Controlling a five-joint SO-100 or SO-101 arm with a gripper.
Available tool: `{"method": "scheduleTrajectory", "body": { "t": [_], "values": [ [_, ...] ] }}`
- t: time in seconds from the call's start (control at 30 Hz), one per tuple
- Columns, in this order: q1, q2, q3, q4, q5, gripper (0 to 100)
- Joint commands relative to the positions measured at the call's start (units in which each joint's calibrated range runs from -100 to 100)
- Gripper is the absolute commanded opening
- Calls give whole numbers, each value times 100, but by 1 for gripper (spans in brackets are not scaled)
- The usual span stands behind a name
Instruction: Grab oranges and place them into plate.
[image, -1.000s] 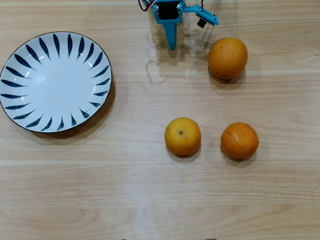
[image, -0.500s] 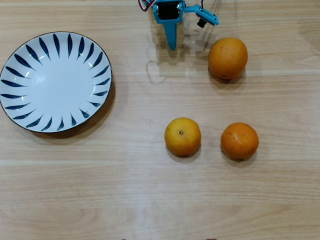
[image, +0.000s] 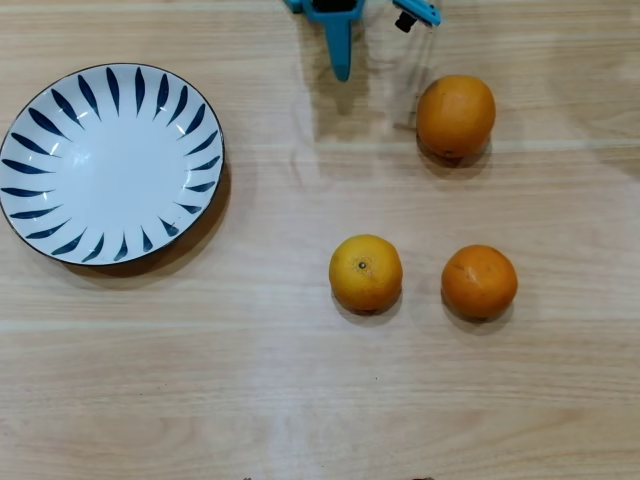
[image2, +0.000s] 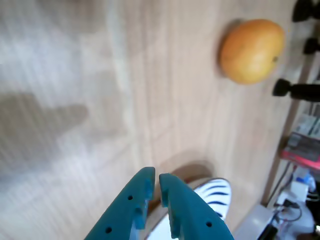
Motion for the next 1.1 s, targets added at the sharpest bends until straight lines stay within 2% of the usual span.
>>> {"method": "scheduleTrajectory", "body": {
  "t": [0.0,0.1,0.37,0.7,0.87,1.07],
  "values": [
    [65,1604,-1919,34,30,2],
    [56,2424,-2852,120,30,2],
    [-258,4258,-5097,1349,-12,2],
    [-839,6608,-6953,1306,-22,2],
    [-1089,7504,-7668,421,-43,3],
    [-1089,7817,-7686,34,-833,3]
  ]
}}
